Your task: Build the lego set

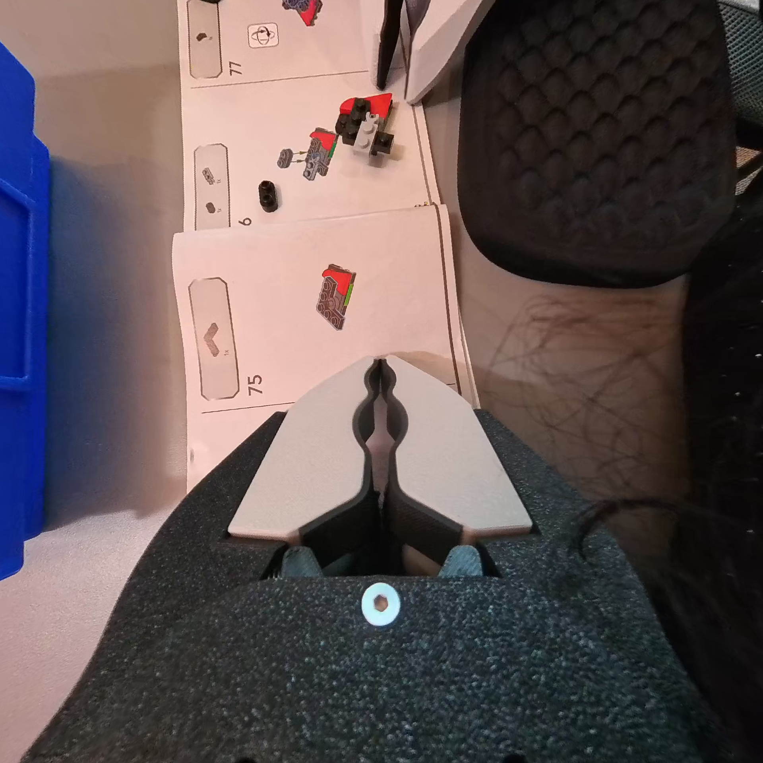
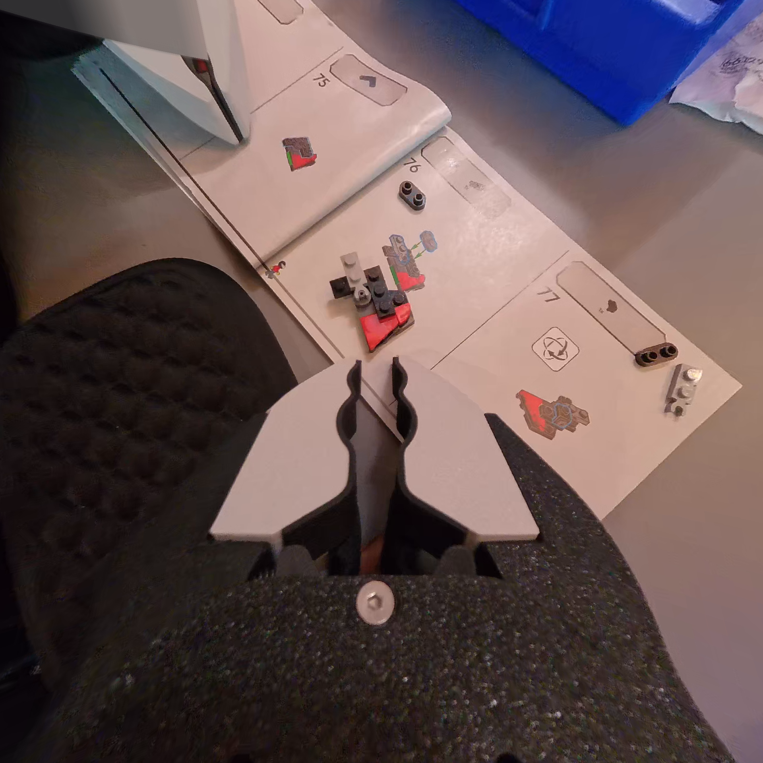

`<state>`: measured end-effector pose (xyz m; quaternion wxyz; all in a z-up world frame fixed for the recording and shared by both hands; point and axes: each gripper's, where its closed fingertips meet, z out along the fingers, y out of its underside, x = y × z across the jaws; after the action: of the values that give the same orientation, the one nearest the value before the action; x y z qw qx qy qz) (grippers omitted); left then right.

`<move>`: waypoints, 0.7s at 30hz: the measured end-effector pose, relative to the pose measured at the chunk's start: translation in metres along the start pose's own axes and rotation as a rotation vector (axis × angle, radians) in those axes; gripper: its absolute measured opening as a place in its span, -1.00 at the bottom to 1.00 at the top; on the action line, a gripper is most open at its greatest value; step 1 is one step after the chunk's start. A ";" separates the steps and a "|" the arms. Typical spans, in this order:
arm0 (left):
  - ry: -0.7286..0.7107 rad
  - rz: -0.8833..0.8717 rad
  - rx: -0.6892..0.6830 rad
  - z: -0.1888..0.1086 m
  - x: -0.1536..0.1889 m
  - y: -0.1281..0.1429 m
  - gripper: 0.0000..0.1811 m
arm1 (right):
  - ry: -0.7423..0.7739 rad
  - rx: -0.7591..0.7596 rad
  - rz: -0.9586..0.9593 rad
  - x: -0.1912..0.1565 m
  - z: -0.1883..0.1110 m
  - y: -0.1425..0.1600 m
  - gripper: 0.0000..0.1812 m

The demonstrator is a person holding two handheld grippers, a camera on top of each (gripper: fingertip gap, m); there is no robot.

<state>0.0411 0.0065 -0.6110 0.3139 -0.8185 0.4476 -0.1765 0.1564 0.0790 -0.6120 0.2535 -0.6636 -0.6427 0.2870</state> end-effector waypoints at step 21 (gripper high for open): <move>0.009 -0.011 0.008 0.000 0.000 0.000 -1.00 | -0.301 -0.133 -0.415 0.016 0.048 -0.067 -0.77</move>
<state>0.0412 0.0070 -0.6110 0.3140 -0.8189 0.4438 -0.1838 0.0753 0.0964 -0.5990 0.1644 -0.4825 -0.8129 0.2816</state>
